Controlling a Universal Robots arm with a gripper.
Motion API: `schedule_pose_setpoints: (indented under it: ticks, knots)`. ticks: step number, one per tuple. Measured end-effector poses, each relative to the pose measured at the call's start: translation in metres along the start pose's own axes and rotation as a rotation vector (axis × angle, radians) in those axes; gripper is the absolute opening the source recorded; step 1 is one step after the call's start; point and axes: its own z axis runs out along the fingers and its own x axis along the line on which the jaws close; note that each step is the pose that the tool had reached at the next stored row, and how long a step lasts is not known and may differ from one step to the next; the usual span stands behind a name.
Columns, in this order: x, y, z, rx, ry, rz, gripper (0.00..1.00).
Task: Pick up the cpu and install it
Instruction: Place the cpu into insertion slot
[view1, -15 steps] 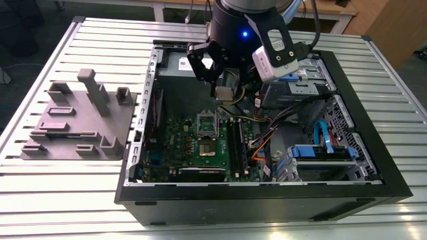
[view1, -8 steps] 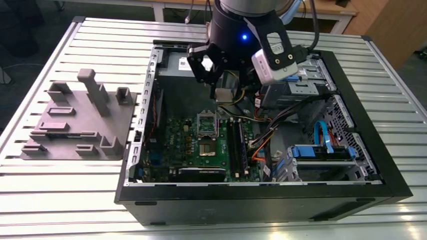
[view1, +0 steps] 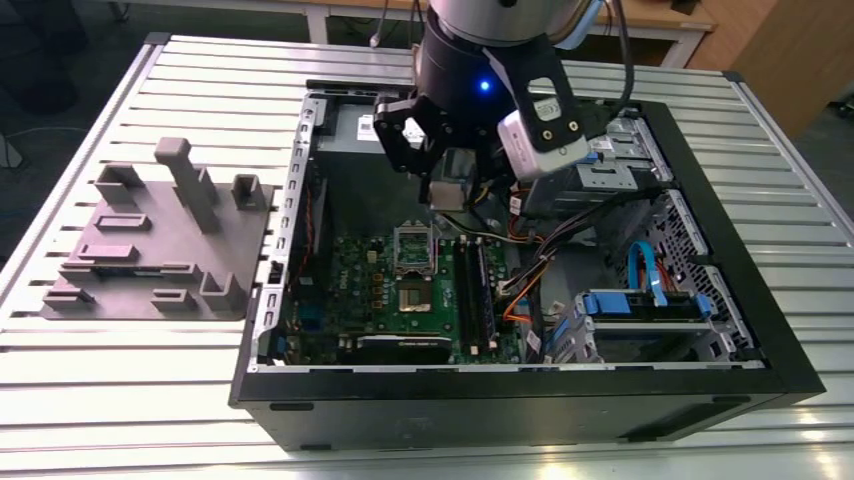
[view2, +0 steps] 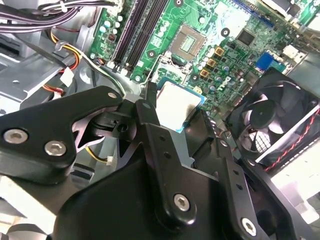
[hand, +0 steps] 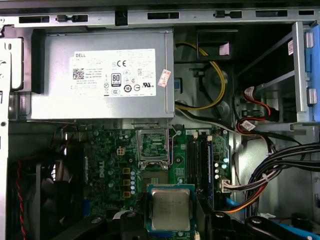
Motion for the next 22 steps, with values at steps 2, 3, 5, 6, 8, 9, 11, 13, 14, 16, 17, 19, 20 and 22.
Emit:
schedule_pose_setpoints:
  ticks: [2, 3, 5, 6, 8, 9, 11, 13, 14, 16, 17, 19, 20, 22]
  knots:
    - [0.0008, -0.0007, 0.0024, 0.0, -0.0001, 0.002, 0.47]
    - [0.0013, -0.001, 0.0036, -0.0001, -0.0001, 0.002, 0.47]
    - [0.0023, -0.0012, 0.0055, -0.0001, -0.0002, 0.002, 0.47]
    - [0.0028, -0.0013, 0.0062, -0.0001, -0.0002, 0.002, 0.47]
    - [0.0036, -0.0014, 0.008, -0.0001, -0.0001, 0.002, 0.47]
    - [0.0041, -0.0015, 0.0089, 0.0, -0.0002, 0.003, 0.47]
    - [0.0049, -0.0017, 0.0112, -0.0002, -0.0002, 0.003, 0.47]
    - [0.0053, -0.0019, 0.0138, 0.0, -0.0002, 0.003, 0.47]
    - [0.0055, -0.002, 0.0153, -0.0001, -0.0002, 0.003, 0.47]
    - [0.0056, -0.0024, 0.0183, -0.0001, -0.0002, 0.003, 0.47]
    - [0.0056, -0.0033, 0.0194, 0.0001, -0.0001, 0.003, 0.47]
    - [0.0056, -0.0038, 0.02, 0.0, -0.0002, 0.003, 0.47]
    - [0.0056, -0.0038, 0.02, 0.0, -0.0002, 0.003, 0.47]
    - [0.0055, -0.0038, 0.02, -0.0001, -0.0009, 0.003, 0.47]
